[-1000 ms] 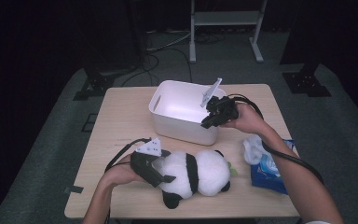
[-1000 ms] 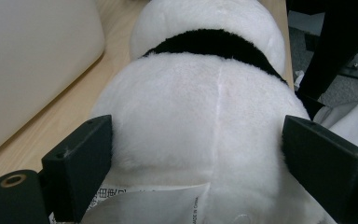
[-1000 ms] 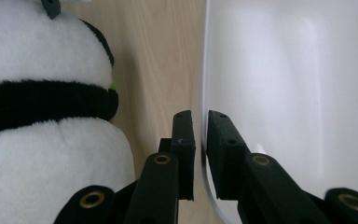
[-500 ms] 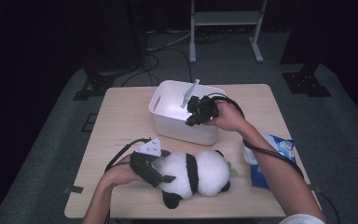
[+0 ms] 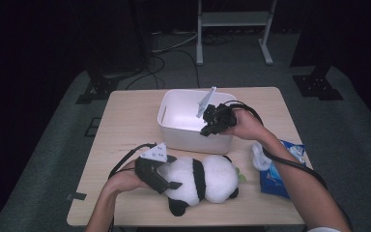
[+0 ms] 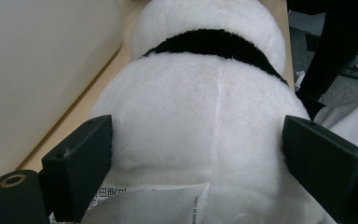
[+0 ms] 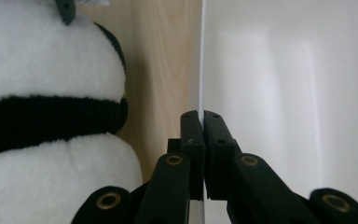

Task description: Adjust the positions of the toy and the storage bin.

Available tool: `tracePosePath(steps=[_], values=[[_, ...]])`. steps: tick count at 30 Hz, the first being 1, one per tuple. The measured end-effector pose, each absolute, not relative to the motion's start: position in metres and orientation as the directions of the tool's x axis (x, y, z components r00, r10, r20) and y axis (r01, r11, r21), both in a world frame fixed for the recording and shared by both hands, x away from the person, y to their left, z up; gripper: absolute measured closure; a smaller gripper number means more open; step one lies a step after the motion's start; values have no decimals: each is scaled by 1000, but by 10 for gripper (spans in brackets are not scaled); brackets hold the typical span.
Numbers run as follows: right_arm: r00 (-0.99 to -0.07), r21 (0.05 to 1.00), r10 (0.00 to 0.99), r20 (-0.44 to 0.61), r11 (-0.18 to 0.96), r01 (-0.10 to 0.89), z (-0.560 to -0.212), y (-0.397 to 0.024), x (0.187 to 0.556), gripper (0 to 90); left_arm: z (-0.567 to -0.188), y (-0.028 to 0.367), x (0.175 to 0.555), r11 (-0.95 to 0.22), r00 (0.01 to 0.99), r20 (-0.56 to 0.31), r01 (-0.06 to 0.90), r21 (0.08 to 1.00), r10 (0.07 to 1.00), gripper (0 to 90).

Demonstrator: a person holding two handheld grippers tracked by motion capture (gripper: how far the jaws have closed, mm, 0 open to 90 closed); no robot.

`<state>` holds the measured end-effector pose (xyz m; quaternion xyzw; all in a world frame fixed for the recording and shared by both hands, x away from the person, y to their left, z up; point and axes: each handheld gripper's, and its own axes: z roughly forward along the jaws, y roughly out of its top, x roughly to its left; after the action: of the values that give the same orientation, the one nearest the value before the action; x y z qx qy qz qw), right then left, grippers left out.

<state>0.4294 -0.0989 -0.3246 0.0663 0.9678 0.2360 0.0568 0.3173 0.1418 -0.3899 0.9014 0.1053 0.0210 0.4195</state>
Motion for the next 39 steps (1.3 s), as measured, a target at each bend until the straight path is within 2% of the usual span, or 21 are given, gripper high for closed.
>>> tracePosePath(steps=[13, 30, 32, 39], values=[[-991, 450, 102, -83, 892, 54, -324, -113, 410, 875, -390, 142, 317, -625, 977, -51, 171, 762, 206, 97], [-996, 465, 84, -40, 883, 55, -325, -123, 392, 861, -388, 142, 315, -629, 981, -45, 155, 762, 187, 96], [-994, 478, 106, -32, 875, 78, -324, -123, 392, 741, -388, 142, 315, -628, 982, -45, 154, 763, 186, 96], [-996, 561, 79, -29, 826, 49, -308, -120, 376, 598, -383, 145, 313, -631, 984, -38, 142, 763, 176, 96]])
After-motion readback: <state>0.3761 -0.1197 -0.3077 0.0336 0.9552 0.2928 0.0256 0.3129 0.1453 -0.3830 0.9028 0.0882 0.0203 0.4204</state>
